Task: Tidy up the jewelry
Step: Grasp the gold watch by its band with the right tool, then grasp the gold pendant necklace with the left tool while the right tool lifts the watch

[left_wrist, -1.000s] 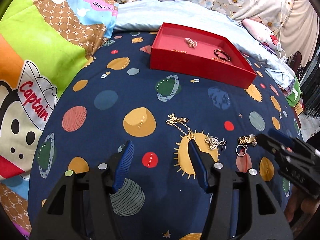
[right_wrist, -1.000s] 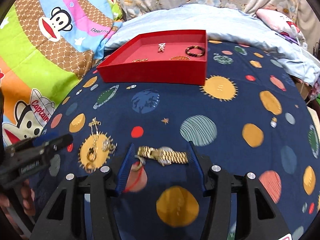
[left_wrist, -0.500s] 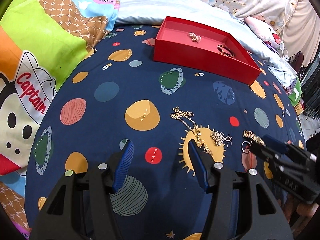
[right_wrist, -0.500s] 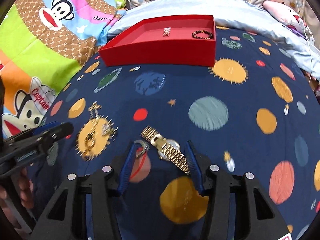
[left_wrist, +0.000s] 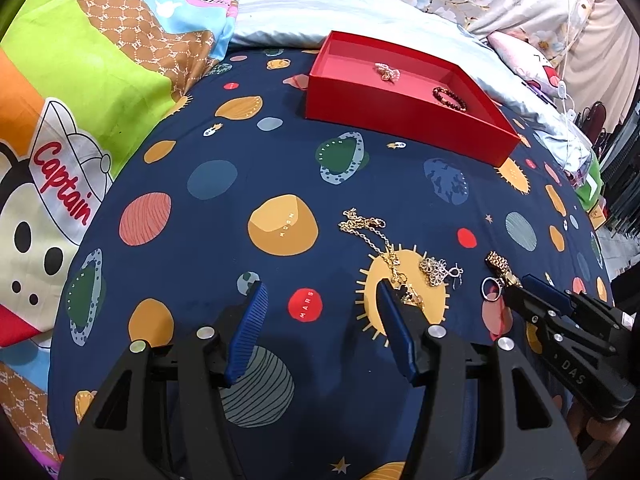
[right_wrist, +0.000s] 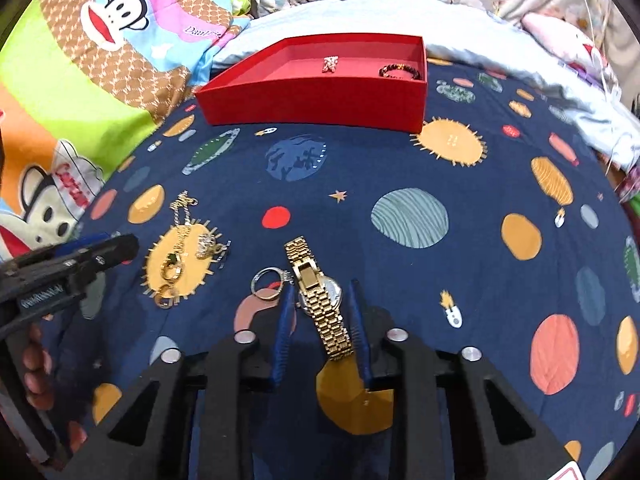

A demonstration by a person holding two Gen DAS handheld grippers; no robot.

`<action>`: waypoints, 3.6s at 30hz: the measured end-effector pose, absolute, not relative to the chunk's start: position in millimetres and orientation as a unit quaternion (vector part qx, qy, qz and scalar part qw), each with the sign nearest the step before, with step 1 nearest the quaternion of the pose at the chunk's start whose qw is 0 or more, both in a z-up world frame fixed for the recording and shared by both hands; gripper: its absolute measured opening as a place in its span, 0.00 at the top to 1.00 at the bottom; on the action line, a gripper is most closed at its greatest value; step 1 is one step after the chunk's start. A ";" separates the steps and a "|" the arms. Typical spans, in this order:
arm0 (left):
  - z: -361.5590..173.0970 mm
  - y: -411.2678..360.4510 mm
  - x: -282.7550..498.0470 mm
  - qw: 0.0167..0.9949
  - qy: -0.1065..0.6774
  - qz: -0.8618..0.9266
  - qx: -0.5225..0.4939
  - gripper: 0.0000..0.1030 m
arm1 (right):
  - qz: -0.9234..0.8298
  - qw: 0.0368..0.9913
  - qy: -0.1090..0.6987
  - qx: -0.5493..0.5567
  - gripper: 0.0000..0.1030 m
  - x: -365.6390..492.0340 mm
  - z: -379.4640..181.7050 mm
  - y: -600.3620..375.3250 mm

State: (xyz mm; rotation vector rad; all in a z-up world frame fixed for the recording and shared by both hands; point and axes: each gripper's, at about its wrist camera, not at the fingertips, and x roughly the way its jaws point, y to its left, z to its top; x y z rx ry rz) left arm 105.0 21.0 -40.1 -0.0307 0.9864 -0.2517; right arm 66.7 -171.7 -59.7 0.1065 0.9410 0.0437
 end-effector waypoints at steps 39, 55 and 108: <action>-50.5 -11.3 147.0 0.880 0.450 -0.153 -0.003 0.95 | -0.003 0.887 0.445 0.121 0.79 61.4 -56.9 -194.6; 32.4 32.5 114.3 0.904 0.389 -0.173 -0.044 0.95 | 0.006 0.914 0.388 0.121 0.99 43.3 -1.0 -192.5; 152.4 -20.6 200.4 0.934 0.272 -0.231 -0.022 0.94 | 0.044 0.933 0.347 0.080 0.78 135.1 57.6 -208.5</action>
